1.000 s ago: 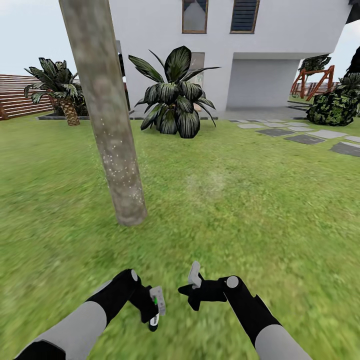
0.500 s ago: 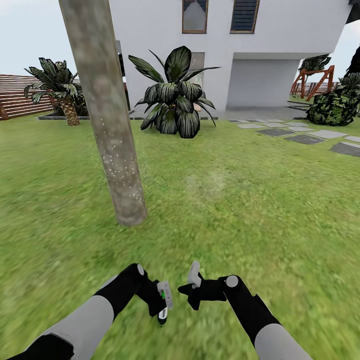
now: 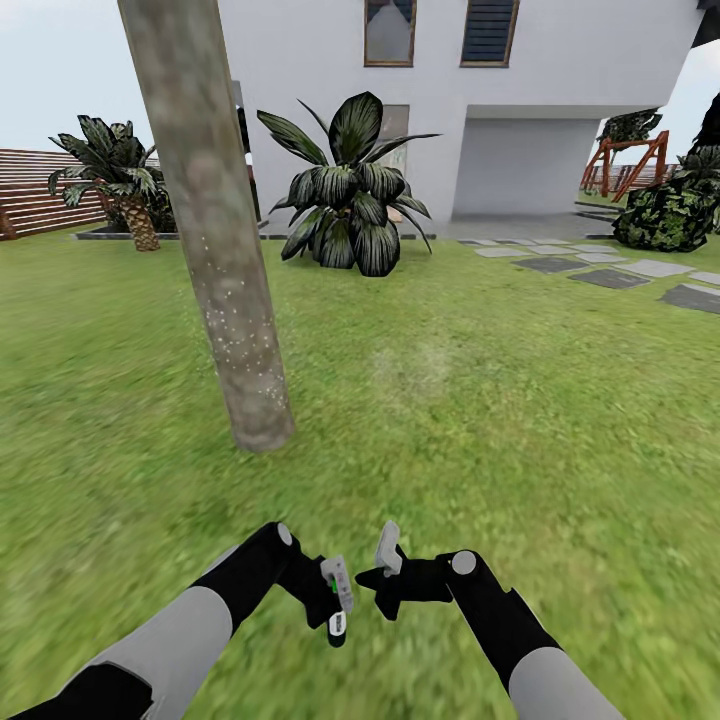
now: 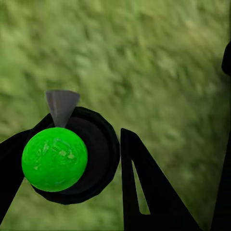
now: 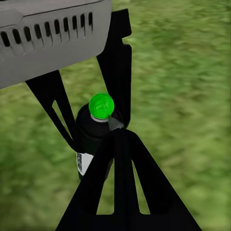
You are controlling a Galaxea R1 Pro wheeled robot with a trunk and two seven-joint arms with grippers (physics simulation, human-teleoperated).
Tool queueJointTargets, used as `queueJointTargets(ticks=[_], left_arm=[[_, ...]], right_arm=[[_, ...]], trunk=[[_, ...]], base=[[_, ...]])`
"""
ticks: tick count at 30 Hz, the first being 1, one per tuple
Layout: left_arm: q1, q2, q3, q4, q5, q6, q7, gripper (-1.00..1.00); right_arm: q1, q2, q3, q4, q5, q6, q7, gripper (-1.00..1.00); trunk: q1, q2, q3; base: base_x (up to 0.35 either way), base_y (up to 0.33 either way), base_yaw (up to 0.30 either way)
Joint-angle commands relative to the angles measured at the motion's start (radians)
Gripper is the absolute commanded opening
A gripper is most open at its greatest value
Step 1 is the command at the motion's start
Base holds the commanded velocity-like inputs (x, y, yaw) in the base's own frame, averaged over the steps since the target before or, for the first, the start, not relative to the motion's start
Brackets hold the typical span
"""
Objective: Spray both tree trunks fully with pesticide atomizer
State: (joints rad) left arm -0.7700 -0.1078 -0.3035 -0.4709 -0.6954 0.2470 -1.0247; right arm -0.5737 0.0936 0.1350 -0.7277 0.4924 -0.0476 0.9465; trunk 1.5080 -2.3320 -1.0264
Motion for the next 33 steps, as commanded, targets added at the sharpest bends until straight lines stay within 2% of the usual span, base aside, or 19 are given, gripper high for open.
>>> queueJointTargets(ticks=[1,7,10,12,29,33], left_arm=[[0.000,-0.001,0.000,0.000,0.001,-0.001,0.000,-1.00],[0.000,-0.001,0.001,0.000,0.003,-0.005,-0.009,-1.00],[0.000,-0.001,0.000,0.000,0.031,-0.006,-0.013,-1.00],[0.000,-0.002,0.000,0.000,0.038,-0.006,-0.014,-1.00],[0.000,-0.018,0.001,-0.002,0.048,-0.007,-0.014,-1.00],[-0.001,-0.017,0.000,-0.002,0.075,-0.008,-0.014,-1.00]], right_arm=[[0.000,0.000,0.000,0.000,0.000,0.000,0.000,-1.00],[0.000,0.000,0.000,0.001,0.001,0.000,0.000,-1.00],[0.000,0.000,0.000,0.001,0.001,0.000,0.000,-1.00],[0.000,0.000,0.000,0.001,0.001,0.000,0.000,-1.00],[0.000,0.000,0.000,0.001,0.002,0.000,0.000,-1.00],[0.000,0.000,0.000,0.001,0.002,0.000,0.000,-1.00]], trunk=[[0.000,0.000,0.000],[0.000,0.000,0.000],[0.000,0.000,0.000],[0.000,0.000,0.000],[0.000,0.000,0.000],[0.000,0.000,0.000]], base=[[0.000,0.000,0.000],[0.000,0.000,0.000],[0.000,0.000,0.000],[0.000,0.000,0.000],[0.000,0.000,0.000],[0.000,0.000,0.000]])
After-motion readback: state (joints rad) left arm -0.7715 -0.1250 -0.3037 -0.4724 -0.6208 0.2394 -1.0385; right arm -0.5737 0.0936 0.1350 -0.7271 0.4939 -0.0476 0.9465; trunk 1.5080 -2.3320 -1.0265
